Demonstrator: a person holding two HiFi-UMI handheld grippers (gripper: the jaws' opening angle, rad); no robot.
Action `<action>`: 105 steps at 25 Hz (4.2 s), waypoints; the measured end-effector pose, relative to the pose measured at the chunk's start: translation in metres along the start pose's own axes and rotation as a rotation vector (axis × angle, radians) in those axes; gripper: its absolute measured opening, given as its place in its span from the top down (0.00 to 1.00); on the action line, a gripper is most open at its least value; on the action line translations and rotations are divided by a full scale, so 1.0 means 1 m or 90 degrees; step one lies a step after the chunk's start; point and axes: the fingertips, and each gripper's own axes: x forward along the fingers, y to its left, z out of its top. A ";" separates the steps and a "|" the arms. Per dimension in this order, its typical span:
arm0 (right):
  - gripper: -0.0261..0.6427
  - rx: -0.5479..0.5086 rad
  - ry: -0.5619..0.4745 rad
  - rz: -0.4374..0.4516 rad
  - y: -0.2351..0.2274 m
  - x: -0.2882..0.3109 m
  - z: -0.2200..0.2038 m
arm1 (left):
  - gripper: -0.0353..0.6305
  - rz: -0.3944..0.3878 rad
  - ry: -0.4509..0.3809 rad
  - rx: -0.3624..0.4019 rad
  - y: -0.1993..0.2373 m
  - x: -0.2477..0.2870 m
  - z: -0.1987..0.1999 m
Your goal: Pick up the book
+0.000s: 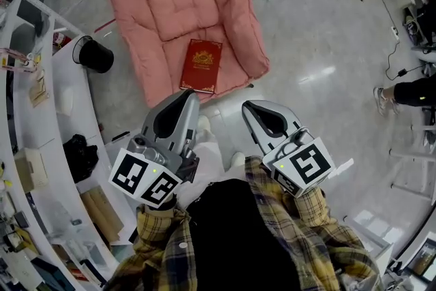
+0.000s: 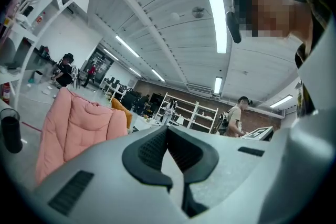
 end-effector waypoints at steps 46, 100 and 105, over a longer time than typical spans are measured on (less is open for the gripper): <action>0.93 0.170 0.261 0.022 -0.155 0.266 -0.204 | 0.94 0.069 0.238 -0.041 0.271 0.154 -0.160; 0.50 0.858 0.280 0.145 -0.143 0.307 -0.492 | 0.94 0.052 0.375 -0.080 0.332 0.133 -0.347; 0.50 0.866 0.235 0.179 -0.148 0.317 -0.476 | 0.94 0.056 0.376 -0.081 0.331 0.129 -0.353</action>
